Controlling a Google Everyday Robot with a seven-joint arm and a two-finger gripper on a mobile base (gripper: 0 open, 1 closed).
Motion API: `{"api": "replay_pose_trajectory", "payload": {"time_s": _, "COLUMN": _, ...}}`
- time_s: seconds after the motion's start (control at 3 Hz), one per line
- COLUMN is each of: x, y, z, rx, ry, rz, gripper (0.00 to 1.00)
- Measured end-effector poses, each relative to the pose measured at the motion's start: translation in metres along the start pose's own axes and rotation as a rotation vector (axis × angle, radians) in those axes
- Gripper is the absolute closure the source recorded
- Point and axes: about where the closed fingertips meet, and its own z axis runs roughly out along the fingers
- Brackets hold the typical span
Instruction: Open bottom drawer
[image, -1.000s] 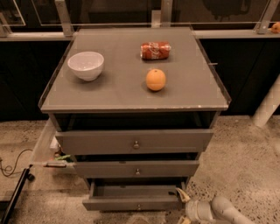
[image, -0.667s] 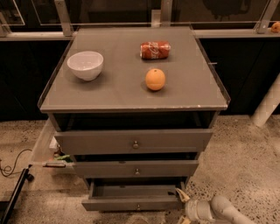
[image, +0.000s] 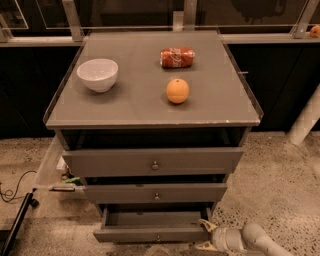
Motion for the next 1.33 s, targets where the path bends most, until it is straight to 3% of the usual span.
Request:
{"api": "replay_pose_trajectory", "payload": {"time_s": 0.67, "x": -0.01, "y": -0.003, "z": -0.009, "rx": 0.0, "ry": 0.0, "rz": 0.0, "gripper": 0.89}}
{"api": "replay_pose_trajectory", "payload": {"time_s": 1.0, "x": -0.01, "y": -0.004, "z": -0.011, "rx": 0.0, "ry": 0.0, "rz": -0.001, "gripper": 1.0}}
{"api": "replay_pose_trajectory", "payload": {"time_s": 1.33, "x": -0.013, "y": -0.005, "z": -0.019, "rx": 0.035, "ry": 0.004, "rz": -0.043, "gripper": 1.0}}
